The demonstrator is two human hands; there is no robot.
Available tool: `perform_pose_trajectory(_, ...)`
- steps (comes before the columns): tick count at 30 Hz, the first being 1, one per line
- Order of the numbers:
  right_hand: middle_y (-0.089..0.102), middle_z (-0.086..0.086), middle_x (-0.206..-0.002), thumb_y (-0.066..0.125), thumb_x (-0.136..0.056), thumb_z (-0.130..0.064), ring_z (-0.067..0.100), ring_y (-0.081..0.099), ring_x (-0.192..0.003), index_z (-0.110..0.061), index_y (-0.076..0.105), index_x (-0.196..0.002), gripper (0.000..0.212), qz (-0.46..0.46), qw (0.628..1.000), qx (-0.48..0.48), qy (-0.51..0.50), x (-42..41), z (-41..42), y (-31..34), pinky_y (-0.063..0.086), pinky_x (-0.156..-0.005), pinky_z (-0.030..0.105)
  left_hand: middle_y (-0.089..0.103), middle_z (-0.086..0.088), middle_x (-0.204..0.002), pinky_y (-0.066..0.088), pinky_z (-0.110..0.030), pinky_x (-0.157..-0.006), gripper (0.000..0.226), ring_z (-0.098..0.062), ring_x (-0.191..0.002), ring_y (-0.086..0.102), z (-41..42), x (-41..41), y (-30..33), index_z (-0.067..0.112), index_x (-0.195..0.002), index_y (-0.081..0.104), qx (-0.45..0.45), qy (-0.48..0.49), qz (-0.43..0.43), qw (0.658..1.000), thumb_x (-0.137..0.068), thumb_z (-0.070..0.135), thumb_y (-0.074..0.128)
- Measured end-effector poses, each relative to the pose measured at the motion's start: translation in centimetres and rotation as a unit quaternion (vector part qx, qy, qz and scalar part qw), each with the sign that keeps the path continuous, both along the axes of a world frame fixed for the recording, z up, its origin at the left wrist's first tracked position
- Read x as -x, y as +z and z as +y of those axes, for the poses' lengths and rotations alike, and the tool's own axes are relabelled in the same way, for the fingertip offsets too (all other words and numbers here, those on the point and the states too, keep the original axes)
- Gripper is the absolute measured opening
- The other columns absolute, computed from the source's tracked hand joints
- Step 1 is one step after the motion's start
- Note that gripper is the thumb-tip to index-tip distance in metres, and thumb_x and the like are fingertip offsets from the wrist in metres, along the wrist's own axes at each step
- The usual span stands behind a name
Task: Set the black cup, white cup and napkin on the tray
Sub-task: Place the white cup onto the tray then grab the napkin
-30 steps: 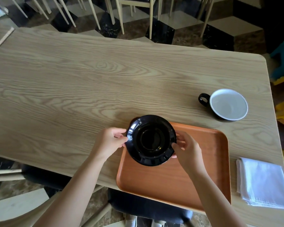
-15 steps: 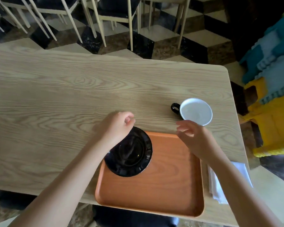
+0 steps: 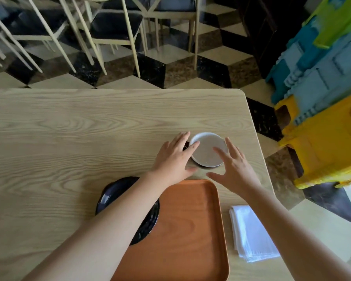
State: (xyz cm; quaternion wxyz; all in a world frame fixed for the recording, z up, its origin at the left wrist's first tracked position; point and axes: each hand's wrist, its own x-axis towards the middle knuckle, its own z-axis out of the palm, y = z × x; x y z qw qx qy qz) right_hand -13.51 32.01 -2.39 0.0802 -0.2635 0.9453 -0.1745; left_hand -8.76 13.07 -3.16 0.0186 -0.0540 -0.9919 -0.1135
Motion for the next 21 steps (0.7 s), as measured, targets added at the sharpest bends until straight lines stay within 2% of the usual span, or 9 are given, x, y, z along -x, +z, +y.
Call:
perform_pose_trajectory(1,0.015,0.011,-0.155,0.074,-0.071,-0.039,0.030,0.026,-0.137,-0.018,0.044,-0.134,0.073,-0.004,1.000,0.015,-0.005,0.1,0.1,-0.2,0.037,-0.103,0.043,0.030,-0.018,-0.149,0.034,-0.046,-0.103,0.072,-0.030,-0.138,0.026,0.2,0.2,-0.1,0.016,-0.138,0.039,0.000,0.000,-0.003,1.000,-0.077,0.042,0.067)
perform_pose_trajectory(3,0.023,0.009,-0.153,0.075,-0.071,-0.034,0.030,0.037,-0.131,-0.016,0.051,-0.128,0.064,0.016,0.999,0.040,-0.009,0.4,0.3,-0.7,0.043,-0.096,0.041,0.053,-0.023,-0.128,0.049,-0.050,-0.088,0.065,-0.035,-0.122,0.048,0.4,0.4,-0.3,0.007,-0.120,0.057,-0.005,-0.012,0.013,1.000,-0.066,0.036,0.078)
perform_pose_trajectory(4,0.028,0.010,-0.151,0.076,-0.070,-0.031,0.032,0.043,-0.127,-0.013,0.055,-0.124,0.060,0.030,0.998,0.050,-0.007,0.5,0.5,-1.0,0.046,-0.092,0.042,0.058,-0.024,-0.119,0.052,-0.051,-0.081,0.060,-0.037,-0.115,0.054,0.4,0.5,-0.5,0.004,-0.111,0.061,-0.015,-0.010,0.023,1.000,-0.062,0.033,0.081)
perform_pose_trajectory(8,0.047,0.021,-0.138,0.084,-0.061,-0.019,0.038,0.062,-0.103,-0.002,0.067,-0.101,0.047,0.076,0.994,0.079,0.022,0.7,1.0,-2.0,0.057,-0.071,0.047,0.054,-0.022,-0.123,0.050,-0.049,-0.087,0.053,-0.036,-0.121,0.046,0.5,0.3,-1.2,0.002,-0.113,0.059,-0.063,0.003,0.032,0.997,-0.070,0.028,0.077)
perform_pose_trajectory(11,0.052,0.025,-0.131,0.086,-0.057,-0.017,0.038,0.067,-0.093,-0.001,0.068,-0.092,0.042,0.090,0.991,0.090,0.042,0.7,1.1,-2.3,0.058,-0.063,0.046,0.056,-0.024,-0.118,0.045,-0.047,-0.095,0.052,-0.039,-0.117,0.049,0.3,0.1,-1.4,0.000,-0.111,0.061,-0.094,0.007,0.036,0.995,-0.068,0.023,0.080)
perform_pose_trajectory(17,0.053,0.025,-0.130,0.085,-0.058,-0.019,0.036,0.067,-0.092,-0.002,0.069,-0.090,0.039,0.108,0.985,0.117,0.058,-0.5,1.6,-1.4,0.059,-0.061,0.046,0.063,-0.022,-0.107,0.045,-0.044,-0.094,0.052,-0.039,-0.105,0.056,0.1,-1.4,-0.6,0.002,-0.101,0.068,-0.135,0.025,0.060,0.989,-0.057,0.022,0.087)
perform_pose_trajectory(21,0.054,0.021,-0.131,0.079,-0.061,-0.026,0.033,0.067,-0.093,-0.005,0.070,-0.095,0.041,0.135,0.978,0.146,0.062,-2.2,2.2,0.0,0.058,-0.066,0.043,0.062,-0.017,-0.108,0.041,-0.033,-0.095,0.050,-0.027,-0.107,0.051,0.3,-4.0,0.4,0.008,-0.103,0.068,-0.160,0.037,0.121,0.979,-0.060,0.027,0.085)
